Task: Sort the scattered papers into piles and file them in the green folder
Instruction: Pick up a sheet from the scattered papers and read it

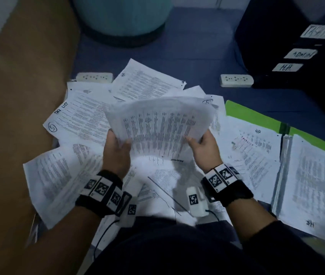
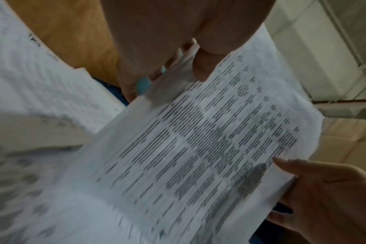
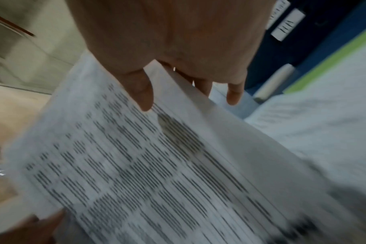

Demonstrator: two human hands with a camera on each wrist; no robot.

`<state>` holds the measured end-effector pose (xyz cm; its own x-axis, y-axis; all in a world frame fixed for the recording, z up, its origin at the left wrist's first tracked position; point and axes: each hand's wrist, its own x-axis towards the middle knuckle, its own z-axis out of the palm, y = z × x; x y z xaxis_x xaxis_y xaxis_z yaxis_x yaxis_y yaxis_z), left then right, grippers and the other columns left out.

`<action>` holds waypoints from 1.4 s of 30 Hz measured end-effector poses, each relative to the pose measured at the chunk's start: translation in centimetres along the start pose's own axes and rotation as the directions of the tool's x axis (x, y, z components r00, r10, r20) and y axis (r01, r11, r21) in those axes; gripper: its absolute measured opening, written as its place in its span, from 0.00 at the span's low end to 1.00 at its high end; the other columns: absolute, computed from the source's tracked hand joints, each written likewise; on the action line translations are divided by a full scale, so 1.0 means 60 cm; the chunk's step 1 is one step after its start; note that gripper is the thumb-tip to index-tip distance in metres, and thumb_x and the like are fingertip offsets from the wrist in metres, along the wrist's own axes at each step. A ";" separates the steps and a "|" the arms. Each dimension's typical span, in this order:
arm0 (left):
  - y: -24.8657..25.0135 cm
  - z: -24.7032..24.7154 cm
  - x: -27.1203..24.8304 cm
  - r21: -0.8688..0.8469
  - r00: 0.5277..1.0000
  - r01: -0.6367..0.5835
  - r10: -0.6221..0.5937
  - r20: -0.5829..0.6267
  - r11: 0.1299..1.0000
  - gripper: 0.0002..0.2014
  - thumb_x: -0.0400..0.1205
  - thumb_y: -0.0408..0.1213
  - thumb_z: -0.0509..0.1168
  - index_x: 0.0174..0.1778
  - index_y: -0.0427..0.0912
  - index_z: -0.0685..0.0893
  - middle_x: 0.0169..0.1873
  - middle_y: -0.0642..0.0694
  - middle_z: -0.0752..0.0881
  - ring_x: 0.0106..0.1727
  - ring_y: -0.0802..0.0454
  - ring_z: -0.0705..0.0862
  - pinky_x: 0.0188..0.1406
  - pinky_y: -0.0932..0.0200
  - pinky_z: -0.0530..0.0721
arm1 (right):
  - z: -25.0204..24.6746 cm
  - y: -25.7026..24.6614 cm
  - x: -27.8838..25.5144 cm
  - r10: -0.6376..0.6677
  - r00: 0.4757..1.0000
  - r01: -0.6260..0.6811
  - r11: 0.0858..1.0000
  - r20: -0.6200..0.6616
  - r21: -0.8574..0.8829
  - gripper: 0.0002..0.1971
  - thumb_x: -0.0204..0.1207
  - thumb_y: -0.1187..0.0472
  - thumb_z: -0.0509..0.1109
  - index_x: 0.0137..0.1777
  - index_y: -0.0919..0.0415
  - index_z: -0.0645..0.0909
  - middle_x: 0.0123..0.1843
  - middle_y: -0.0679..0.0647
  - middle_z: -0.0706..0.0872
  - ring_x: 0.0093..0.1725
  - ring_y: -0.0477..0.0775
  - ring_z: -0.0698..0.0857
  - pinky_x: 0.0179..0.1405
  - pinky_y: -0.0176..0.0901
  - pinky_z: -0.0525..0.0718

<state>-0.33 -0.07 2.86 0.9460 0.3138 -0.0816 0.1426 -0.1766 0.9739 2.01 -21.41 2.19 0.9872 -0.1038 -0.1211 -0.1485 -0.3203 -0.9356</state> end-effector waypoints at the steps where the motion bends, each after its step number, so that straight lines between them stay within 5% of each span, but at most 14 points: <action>1: 0.000 0.003 -0.005 0.031 1.000 -0.003 0.003 -0.016 1.000 0.09 0.82 0.27 0.58 0.55 0.43 0.74 0.46 0.48 0.81 0.45 0.52 0.81 0.39 0.58 0.80 | 0.002 0.000 -0.005 -0.003 1.000 0.003 1.000 -0.009 -0.027 0.15 0.79 0.68 0.65 0.64 0.56 0.76 0.55 0.49 0.85 0.58 0.51 0.84 0.49 0.39 0.81; 5: 0.018 0.003 -0.015 -0.025 0.996 -0.064 0.063 -0.061 0.998 0.13 0.84 0.26 0.54 0.62 0.42 0.71 0.51 0.51 0.80 0.53 0.59 0.80 0.49 0.64 0.83 | -0.001 -0.018 -0.020 -0.037 0.996 0.042 0.997 -0.078 0.070 0.14 0.81 0.68 0.63 0.65 0.58 0.76 0.56 0.48 0.86 0.56 0.46 0.83 0.50 0.36 0.79; 8: 0.007 0.009 -0.022 -0.013 0.999 -0.032 0.032 -0.019 0.999 0.15 0.83 0.24 0.54 0.58 0.51 0.69 0.49 0.54 0.79 0.49 0.60 0.79 0.46 0.61 0.81 | -0.014 -0.008 -0.031 0.001 0.999 0.000 1.000 -0.055 0.031 0.17 0.80 0.68 0.64 0.67 0.59 0.73 0.54 0.45 0.84 0.50 0.36 0.81 0.43 0.30 0.77; 10: -0.007 0.021 -0.030 0.043 0.999 0.035 -0.036 0.022 0.998 0.15 0.84 0.25 0.53 0.62 0.47 0.68 0.48 0.55 0.78 0.45 0.58 0.79 0.45 0.57 0.79 | -0.022 0.012 -0.032 0.091 0.995 -0.088 0.990 0.028 -0.112 0.18 0.81 0.65 0.63 0.70 0.58 0.70 0.57 0.52 0.83 0.51 0.48 0.81 0.43 0.38 0.74; 13: -0.004 0.049 -0.042 0.141 0.998 0.045 -0.052 0.042 0.989 0.17 0.85 0.27 0.54 0.70 0.41 0.67 0.57 0.49 0.78 0.56 0.50 0.78 0.57 0.53 0.77 | -0.048 0.024 -0.035 0.124 0.991 -0.107 0.965 0.055 -0.241 0.14 0.84 0.63 0.59 0.68 0.61 0.71 0.57 0.58 0.83 0.52 0.56 0.80 0.42 0.41 0.70; 16: 0.032 0.088 -0.052 0.168 0.997 -0.006 -0.007 0.076 0.986 0.18 0.86 0.27 0.55 0.72 0.38 0.68 0.62 0.46 0.78 0.60 0.51 0.77 0.59 0.60 0.74 | -0.105 0.014 -0.042 0.040 0.998 -0.051 0.972 -0.052 -0.231 0.09 0.83 0.64 0.60 0.61 0.64 0.72 0.47 0.58 0.82 0.44 0.56 0.79 0.34 0.42 0.71; 18: 0.057 0.131 -0.061 0.190 0.992 -0.006 -0.019 0.125 0.982 0.18 0.86 0.30 0.57 0.73 0.35 0.68 0.63 0.43 0.79 0.65 0.45 0.77 0.59 0.63 0.73 | -0.165 0.018 -0.048 0.005 0.989 -0.037 0.977 -0.150 -0.211 0.04 0.82 0.65 0.61 0.55 0.61 0.72 0.40 0.49 0.79 0.36 0.46 0.77 0.28 0.28 0.71; 21: 0.089 0.216 -0.089 0.217 0.964 -0.033 -0.026 0.264 0.976 0.09 0.85 0.31 0.60 0.59 0.32 0.72 0.48 0.42 0.80 0.53 0.41 0.81 0.44 0.74 0.71 | -0.272 0.051 -0.066 0.041 0.952 -0.105 0.974 -0.302 -0.199 0.05 0.81 0.66 0.61 0.53 0.57 0.73 0.35 0.43 0.75 0.34 0.41 0.73 0.25 0.32 0.68; 23: 0.110 0.280 -0.114 0.183 0.926 -0.011 -0.059 0.372 0.983 0.07 0.84 0.28 0.61 0.56 0.37 0.72 0.48 0.41 0.81 0.44 0.51 0.83 0.38 0.79 0.74 | -0.340 0.082 -0.083 0.115 0.913 -0.205 0.959 -0.392 -0.197 0.06 0.80 0.65 0.61 0.55 0.58 0.74 0.35 0.43 0.74 0.35 0.47 0.74 0.32 0.40 0.68; 25: 0.122 0.351 -0.138 0.158 0.865 0.015 -0.092 0.492 0.987 0.12 0.82 0.24 0.61 0.59 0.40 0.73 0.47 0.44 0.84 0.33 0.59 0.79 0.31 0.71 0.80 | -0.407 0.114 -0.101 0.182 0.871 -0.295 0.936 -0.457 -0.190 0.07 0.80 0.66 0.61 0.56 0.60 0.75 0.36 0.46 0.76 0.40 0.53 0.76 0.39 0.40 0.69; 27: 0.123 0.422 -0.161 0.162 0.791 0.033 -0.125 0.599 0.986 0.16 0.81 0.21 0.60 0.59 0.44 0.74 0.54 0.40 0.85 0.37 0.55 0.81 0.33 0.61 0.81 | -0.468 0.147 -0.118 0.250 0.824 -0.384 0.906 -0.509 -0.177 0.09 0.80 0.66 0.61 0.58 0.61 0.76 0.41 0.52 0.81 0.45 0.56 0.78 0.43 0.38 0.69; 31: 0.114 0.547 -0.205 0.209 0.678 0.054 -0.189 0.711 0.977 0.24 0.80 0.19 0.59 0.70 0.43 0.71 0.52 0.42 0.84 0.45 0.43 0.85 0.32 0.64 0.80 | -0.570 0.211 -0.136 0.354 0.726 -0.529 0.836 -0.589 -0.149 0.13 0.80 0.66 0.62 0.63 0.62 0.77 0.55 0.61 0.85 0.51 0.61 0.82 0.48 0.40 0.73; 37: 0.083 0.653 -0.240 0.389 0.521 0.012 -0.338 0.784 0.921 0.36 0.80 0.25 0.63 0.83 0.42 0.56 0.77 0.34 0.68 0.73 0.37 0.73 0.69 0.45 0.77 | -0.650 0.287 -0.137 0.445 0.667 -0.663 0.720 -0.598 -0.204 0.18 0.81 0.66 0.61 0.70 0.65 0.74 0.63 0.66 0.83 0.59 0.66 0.82 0.47 0.42 0.74; 42: 0.067 0.666 -0.237 0.413 0.446 0.025 -0.380 0.810 0.910 0.37 0.80 0.32 0.65 0.84 0.45 0.54 0.81 0.41 0.60 0.56 0.54 0.83 0.65 0.49 0.81 | -0.664 0.314 -0.131 0.551 0.651 -0.728 0.648 -0.522 -0.224 0.24 0.81 0.60 0.64 0.76 0.63 0.69 0.71 0.64 0.78 0.65 0.66 0.80 0.54 0.44 0.77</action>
<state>-1.55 -42.50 -0.55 0.6033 -0.5491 -0.5783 0.2735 -0.5387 0.7969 -10.87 -64.13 -1.27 0.5307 -0.7357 -0.4208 -0.8277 -0.3430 -0.4442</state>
